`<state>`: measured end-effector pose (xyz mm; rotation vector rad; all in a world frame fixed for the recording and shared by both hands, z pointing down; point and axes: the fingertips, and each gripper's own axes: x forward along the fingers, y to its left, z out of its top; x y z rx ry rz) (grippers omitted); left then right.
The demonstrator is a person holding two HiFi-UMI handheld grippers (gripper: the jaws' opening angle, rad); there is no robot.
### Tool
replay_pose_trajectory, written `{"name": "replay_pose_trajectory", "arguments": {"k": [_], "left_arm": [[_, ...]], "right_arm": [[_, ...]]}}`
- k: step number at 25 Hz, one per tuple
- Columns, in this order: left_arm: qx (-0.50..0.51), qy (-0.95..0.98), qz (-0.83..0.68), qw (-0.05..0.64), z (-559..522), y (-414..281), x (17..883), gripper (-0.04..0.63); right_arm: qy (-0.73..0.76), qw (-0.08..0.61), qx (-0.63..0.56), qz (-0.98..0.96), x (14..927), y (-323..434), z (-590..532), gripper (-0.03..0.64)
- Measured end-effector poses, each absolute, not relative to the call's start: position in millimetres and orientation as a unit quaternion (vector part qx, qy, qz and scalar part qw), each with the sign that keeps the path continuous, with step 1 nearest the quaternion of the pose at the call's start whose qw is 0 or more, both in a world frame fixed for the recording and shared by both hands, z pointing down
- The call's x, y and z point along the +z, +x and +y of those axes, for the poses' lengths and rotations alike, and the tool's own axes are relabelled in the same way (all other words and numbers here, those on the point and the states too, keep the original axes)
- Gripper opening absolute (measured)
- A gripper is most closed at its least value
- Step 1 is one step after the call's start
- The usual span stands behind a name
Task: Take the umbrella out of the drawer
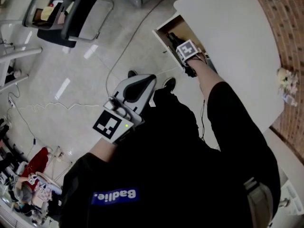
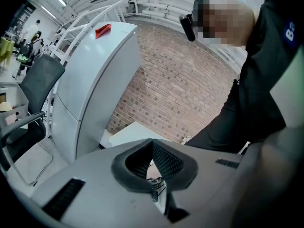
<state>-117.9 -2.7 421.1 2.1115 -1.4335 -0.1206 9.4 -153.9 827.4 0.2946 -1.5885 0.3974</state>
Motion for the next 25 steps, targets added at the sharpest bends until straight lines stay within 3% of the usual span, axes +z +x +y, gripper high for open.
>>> {"name": "replay_pose_trajectory", "arguments": {"k": [4,9,13,25], "left_arm": [[-0.048,0.809,-0.518,0.274,-6,-121,406,-0.003],[-0.058,0.829,-0.493,0.257,-13,-132,385,-0.003],[-0.059,0.851,-0.463,0.242,-16,-132,370,-0.003],[-0.049,0.897,-0.385,0.213,-37,-93,330,-0.003]], "right_arm": [[0.122,0.609,0.192,-0.76,798,-22,-143,0.233],[0.159,0.622,0.188,-0.744,753,-16,-143,0.233],[0.162,0.549,0.225,-0.788,715,-43,-135,0.233],[0.285,0.471,0.23,-0.802,614,12,-163,0.233]]}}
